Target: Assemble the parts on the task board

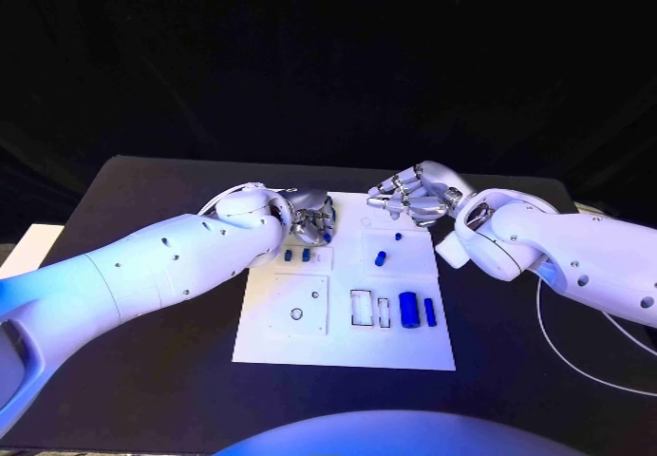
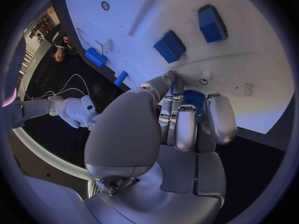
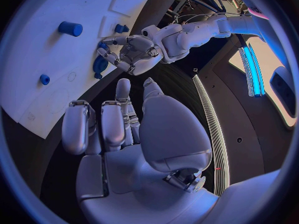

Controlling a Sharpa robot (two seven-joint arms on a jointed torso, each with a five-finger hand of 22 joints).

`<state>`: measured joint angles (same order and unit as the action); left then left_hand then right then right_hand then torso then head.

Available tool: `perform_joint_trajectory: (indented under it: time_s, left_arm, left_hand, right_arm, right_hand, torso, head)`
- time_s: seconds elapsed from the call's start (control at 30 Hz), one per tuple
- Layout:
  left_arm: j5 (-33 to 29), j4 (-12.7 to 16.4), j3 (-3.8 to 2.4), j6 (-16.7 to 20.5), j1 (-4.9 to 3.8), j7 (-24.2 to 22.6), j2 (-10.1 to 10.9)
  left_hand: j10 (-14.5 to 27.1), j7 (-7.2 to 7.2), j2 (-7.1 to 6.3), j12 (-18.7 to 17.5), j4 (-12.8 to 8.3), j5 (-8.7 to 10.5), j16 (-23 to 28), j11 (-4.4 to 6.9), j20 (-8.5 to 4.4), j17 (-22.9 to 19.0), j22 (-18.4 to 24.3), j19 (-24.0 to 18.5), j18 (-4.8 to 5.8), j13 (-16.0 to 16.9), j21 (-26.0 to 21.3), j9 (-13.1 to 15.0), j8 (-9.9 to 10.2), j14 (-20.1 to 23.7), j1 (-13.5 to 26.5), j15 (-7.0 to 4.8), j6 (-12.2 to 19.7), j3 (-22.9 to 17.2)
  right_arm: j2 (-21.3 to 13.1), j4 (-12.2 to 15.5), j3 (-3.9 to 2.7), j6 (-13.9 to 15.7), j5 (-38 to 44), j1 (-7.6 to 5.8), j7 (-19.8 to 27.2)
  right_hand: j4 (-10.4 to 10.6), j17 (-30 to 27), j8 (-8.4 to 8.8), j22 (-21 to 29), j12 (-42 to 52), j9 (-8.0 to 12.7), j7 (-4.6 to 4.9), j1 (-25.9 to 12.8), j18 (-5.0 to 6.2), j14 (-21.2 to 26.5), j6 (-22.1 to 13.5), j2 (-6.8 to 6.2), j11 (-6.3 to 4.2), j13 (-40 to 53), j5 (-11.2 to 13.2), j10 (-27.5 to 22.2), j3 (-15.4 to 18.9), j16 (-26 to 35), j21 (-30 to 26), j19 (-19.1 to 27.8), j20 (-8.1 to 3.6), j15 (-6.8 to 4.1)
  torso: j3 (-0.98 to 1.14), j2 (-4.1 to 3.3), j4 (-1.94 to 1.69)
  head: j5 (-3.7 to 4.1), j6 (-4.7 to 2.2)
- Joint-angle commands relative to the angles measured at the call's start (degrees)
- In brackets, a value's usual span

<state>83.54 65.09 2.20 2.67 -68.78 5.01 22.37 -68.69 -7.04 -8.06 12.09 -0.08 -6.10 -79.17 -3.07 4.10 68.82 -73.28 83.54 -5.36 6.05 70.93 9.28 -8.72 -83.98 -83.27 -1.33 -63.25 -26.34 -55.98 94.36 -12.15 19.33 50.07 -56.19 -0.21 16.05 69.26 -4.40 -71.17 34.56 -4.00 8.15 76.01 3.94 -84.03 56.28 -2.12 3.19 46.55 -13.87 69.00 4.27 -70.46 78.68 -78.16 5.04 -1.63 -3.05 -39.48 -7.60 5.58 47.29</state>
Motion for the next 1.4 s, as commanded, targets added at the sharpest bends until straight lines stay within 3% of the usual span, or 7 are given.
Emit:
perform_joint_trajectory:
  time_s: [0.03,0.3,0.63,0.87,1.07,1.23,1.4]
  left_arm:
    - [-3.1,1.7,-0.50,2.6,-0.21,-0.4,1.1]
    - [-7.6,7.6,-2.14,4.4,-0.73,0.3,6.6]
    - [-9.0,9.5,-2.59,0.8,-0.94,2.3,11.0]
    - [-8.1,7.4,-2.44,-0.7,-0.91,2.8,10.4]
    - [-7.1,5.3,-2.09,-1.2,-0.67,2.7,8.9]
    - [-6.8,4.4,-1.95,-1.5,-0.53,2.8,8.2]
    - [-6.4,4.0,-1.86,-1.9,-0.47,2.8,7.7]
  left_hand:
    - [-0.6,-0.03,-0.14,-0.7,-0.1,-0.34,0.2,-0.08,0.14,-0.2,-0.1,0.4,0.89,-0.1,0.1,-0.1,0.4,-2.0,0.8,-0.16,-0.5,-0.5]
    - [-1.3,0.00,-0.31,-1.4,0.0,-0.24,0.3,-0.05,0.17,-0.6,-0.3,0.5,0.93,-0.2,0.3,-0.3,0.7,-2.0,1.7,-0.19,-1.0,-0.6]
    - [-1.7,0.18,-0.61,-2.0,0.0,0.03,0.3,0.04,0.14,-0.9,-0.6,0.6,0.97,-0.3,0.5,-0.4,1.0,-1.9,2.4,-0.25,-1.3,-0.6]
    - [-1.7,0.22,-0.67,-2.2,0.0,0.08,0.3,0.05,0.13,-0.8,-0.7,0.6,0.99,-0.4,0.6,-0.4,1.1,-1.9,2.6,-0.26,-1.3,-0.6]
    - [-1.7,0.23,-0.69,-2.3,0.0,0.11,0.3,0.05,0.13,-0.9,-0.6,0.6,0.97,-0.4,0.5,-0.4,1.1,-1.9,2.6,-0.26,-1.3,-0.5]
    - [-1.7,0.24,-0.72,-2.4,0.1,0.14,0.3,0.04,0.13,-0.9,-0.6,0.6,0.98,-0.4,0.5,-0.5,1.2,-1.9,2.7,-0.26,-1.3,-0.5]
    - [-1.7,0.26,-0.69,-2.5,0.1,0.15,0.4,0.06,0.13,-1.0,-0.6,0.6,0.97,-0.4,0.5,-0.5,1.2,-1.9,2.7,-0.27,-1.3,-0.6]
  right_arm:
    - [-0.1,0.1,0.00,-0.4,0.2,0.04,0.6]
    - [-0.2,0.0,0.00,-0.4,0.1,0.05,0.7]
    - [-0.4,-0.1,0.00,-0.4,0.0,0.13,0.7]
    - [-0.3,-0.1,0.00,-0.3,0.0,0.19,0.7]
    - [-0.2,-0.1,0.00,-0.4,0.0,0.22,0.7]
    - [-0.2,-0.1,0.00,-0.4,0.0,0.25,0.7]
    - [-0.2,0.0,0.00,-0.4,0.0,0.26,0.7]
  right_hand:
    - [0.0,0.0,-0.09,0.0,0.2,-0.1,-0.01,0.2,0.47,-1.8,-0.4,0.43,-0.07,-0.1,-0.4,-0.4,0.3,0.2,-0.2,0.1,0.02,0.44]
    - [0.0,0.0,-0.09,0.0,0.2,-0.1,-0.01,0.2,0.47,-1.8,-0.4,0.43,-0.07,-0.1,-0.4,-0.4,0.3,0.2,-0.2,0.1,0.02,0.44]
    - [0.0,0.0,-0.09,0.0,0.2,-0.1,-0.01,0.2,0.47,-1.8,-0.4,0.43,-0.07,-0.1,-0.4,-0.4,0.3,0.2,-0.2,0.1,0.02,0.44]
    - [0.0,0.0,-0.09,0.0,0.2,-0.1,-0.01,0.2,0.47,-1.8,-0.4,0.43,-0.07,-0.1,-0.4,-0.4,0.3,0.2,-0.2,0.1,0.02,0.44]
    - [0.0,0.0,-0.09,0.0,0.2,-0.1,-0.01,0.2,0.47,-1.8,-0.4,0.43,-0.07,-0.1,-0.4,-0.4,0.3,0.2,-0.2,0.1,0.02,0.44]
    - [0.0,0.0,-0.09,0.0,0.2,-0.1,-0.01,0.2,0.47,-1.8,-0.4,0.43,-0.07,-0.1,-0.4,-0.4,0.3,0.2,-0.2,0.1,0.02,0.44]
    - [0.0,0.0,-0.09,0.0,0.2,-0.1,-0.01,0.2,0.47,-1.8,-0.4,0.43,-0.07,-0.1,-0.4,-0.4,0.3,0.2,-0.2,0.1,0.02,0.44]
  torso:
    - [0.08,0.10,-0.10]
    - [0.01,0.13,-0.21]
    - [-0.03,0.08,-0.14]
    - [-0.03,0.09,-0.21]
    - [-0.04,-0.05,0.04]
    - [0.09,-0.02,-0.02]
    - [0.07,0.05,-0.08]
  head:
    - [-0.05,-0.09]
    - [0.06,-0.26]
    - [-0.17,-0.17]
    - [-0.53,-0.17]
    - [-0.63,-0.12]
    - [-0.67,0.00]
    - [-0.64,0.07]
